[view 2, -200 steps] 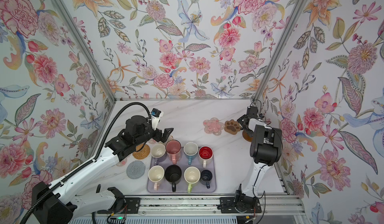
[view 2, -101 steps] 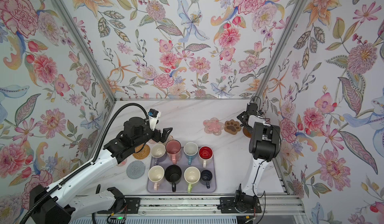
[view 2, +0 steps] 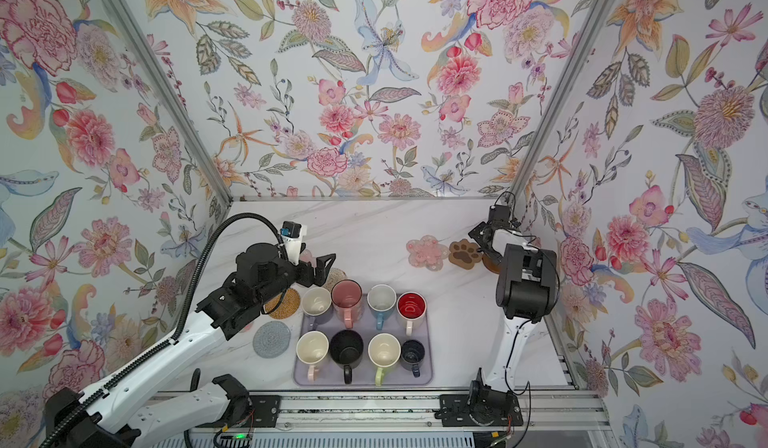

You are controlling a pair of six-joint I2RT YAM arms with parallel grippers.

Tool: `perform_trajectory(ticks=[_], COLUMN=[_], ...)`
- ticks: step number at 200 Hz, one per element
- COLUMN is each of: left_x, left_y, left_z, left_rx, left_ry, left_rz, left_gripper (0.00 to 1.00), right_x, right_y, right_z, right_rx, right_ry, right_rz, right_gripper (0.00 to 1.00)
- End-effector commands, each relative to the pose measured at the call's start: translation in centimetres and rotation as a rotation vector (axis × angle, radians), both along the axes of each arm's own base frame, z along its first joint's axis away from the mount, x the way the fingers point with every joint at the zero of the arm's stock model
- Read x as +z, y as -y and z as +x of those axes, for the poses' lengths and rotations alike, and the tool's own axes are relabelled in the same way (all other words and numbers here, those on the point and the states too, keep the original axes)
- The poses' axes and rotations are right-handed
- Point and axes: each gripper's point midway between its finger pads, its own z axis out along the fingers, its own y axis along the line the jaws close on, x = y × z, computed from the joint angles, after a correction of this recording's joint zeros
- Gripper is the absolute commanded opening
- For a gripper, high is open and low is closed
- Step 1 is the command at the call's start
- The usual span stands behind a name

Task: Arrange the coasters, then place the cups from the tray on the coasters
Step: 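Push the wooden coaster beside the paw-print coaster, then lift the right gripper, then move the left gripper over a pink coaster while the right gripper swings back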

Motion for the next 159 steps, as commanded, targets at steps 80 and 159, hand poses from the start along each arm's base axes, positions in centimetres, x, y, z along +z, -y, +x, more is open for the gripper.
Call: perform_trajectory(ticks=[80,159], left_x=[-1.9,-7.8], left_y=[-5.1,-11.0], left_z=[1.4,3.4], left_rx=[0.334,0.559], left_ry=[-0.133,-0.386], left_rz=[-0.003,-0.129], left_gripper=[0.99,0.99], right_x=[14.4,19.6], right_y=[-0.6,-12.0], right_z=[-1.4,-12.2], right_rx=[0.040,0.414], right_ry=[0.236,0.326], right_rz=[-0.086,-0.078], right_gripper=[0.99,0.99])
